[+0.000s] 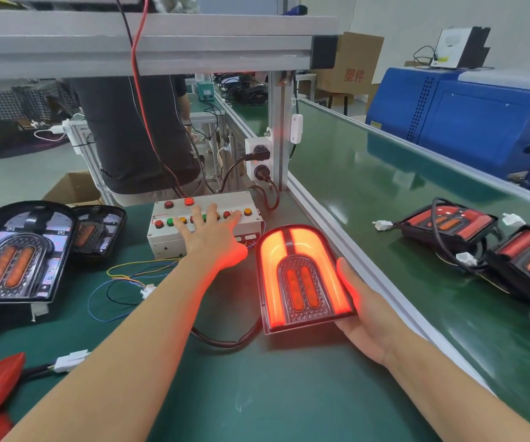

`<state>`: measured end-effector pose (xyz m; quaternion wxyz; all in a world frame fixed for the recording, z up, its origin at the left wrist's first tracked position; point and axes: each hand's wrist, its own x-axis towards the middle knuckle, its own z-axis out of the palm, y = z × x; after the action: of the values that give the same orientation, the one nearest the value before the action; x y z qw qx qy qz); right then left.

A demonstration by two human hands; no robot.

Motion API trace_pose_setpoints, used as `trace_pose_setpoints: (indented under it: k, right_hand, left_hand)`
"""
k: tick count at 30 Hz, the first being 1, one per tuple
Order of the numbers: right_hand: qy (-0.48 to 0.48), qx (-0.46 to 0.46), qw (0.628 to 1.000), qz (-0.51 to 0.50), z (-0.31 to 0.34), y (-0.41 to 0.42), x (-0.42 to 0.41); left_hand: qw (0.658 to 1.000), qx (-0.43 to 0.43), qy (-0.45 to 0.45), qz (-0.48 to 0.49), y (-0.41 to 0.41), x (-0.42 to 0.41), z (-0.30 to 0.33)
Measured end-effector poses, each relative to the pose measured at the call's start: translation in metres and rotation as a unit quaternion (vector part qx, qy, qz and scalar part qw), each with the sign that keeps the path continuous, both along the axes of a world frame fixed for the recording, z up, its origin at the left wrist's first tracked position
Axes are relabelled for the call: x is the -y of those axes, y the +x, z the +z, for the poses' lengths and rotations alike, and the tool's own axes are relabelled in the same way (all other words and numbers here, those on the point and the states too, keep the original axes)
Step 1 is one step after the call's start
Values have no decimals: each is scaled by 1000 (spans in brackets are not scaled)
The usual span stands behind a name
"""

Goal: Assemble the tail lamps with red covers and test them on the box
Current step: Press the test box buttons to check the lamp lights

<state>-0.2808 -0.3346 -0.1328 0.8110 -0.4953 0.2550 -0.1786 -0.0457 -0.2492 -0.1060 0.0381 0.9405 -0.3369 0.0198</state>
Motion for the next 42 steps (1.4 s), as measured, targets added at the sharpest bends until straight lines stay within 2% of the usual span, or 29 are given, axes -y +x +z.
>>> trace_pose_setpoints:
  k: [6,9,12,14,16,18,19,20,21,23,24,26,30,32,34,36,38,40,42]
  right_hand:
    - [15,-14,1000,-15,5,2,-2]
    - [23,-22,999,-30,6,3,0]
    - [28,-43,998,-35,9,5,1]
    - [28,-65,997,-44,11,7,1]
    - [-12,-107,993,-45,14,10,1]
    - [-113,-177,976,-54,20,12,-1]
    - [-195,-208,956,-74,22,14,-2]
    - [-294,-236,919,-112,26,15,-4]
    - [-403,-261,863,-157,31,15,-7]
    - [-573,-236,758,-201,45,23,-28]
    - [-626,-202,729,-190,52,31,-44]
    - [-691,-172,695,-101,57,51,-79]
    - [-736,-210,633,116,38,97,-135]
    - [-720,-225,642,138,29,111,-145]
    - [-702,-218,668,117,23,119,-149]
    - [-703,-208,674,90,21,123,-150]
    - [-709,-196,674,73,22,121,-149]
    - [-709,-178,680,65,25,115,-149]
    - [-689,-152,707,50,37,106,-145]
  left_hand:
    - [1000,-5,0,-7,-2,0,2]
    - [999,-39,11,-18,-5,-3,9]
    - [991,-109,-69,-32,-6,-17,27]
    - [981,-105,-152,-54,1,-40,48]
    - [974,-103,-180,-88,10,-76,69]
    - [975,-130,-125,-128,16,-114,78]
    - [977,-138,-77,-143,19,-132,77]
    - [978,-134,-27,-157,19,-145,71]
    - [979,-114,21,-169,19,-154,61]
    - [976,-54,94,-186,18,-166,39]
    - [975,-27,108,-191,18,-169,30]
    - [976,3,94,-195,21,-172,15]
    - [970,55,-35,-233,20,-176,4]
    - [956,85,-97,-262,18,-178,4]
    - [941,135,-111,-289,17,-180,2]
    - [933,164,-111,-300,16,-179,-1]
    - [943,163,-100,-271,19,-179,-3]
    - [969,126,-82,-198,27,-183,-3]
    - [985,82,-30,-151,32,-185,-3]
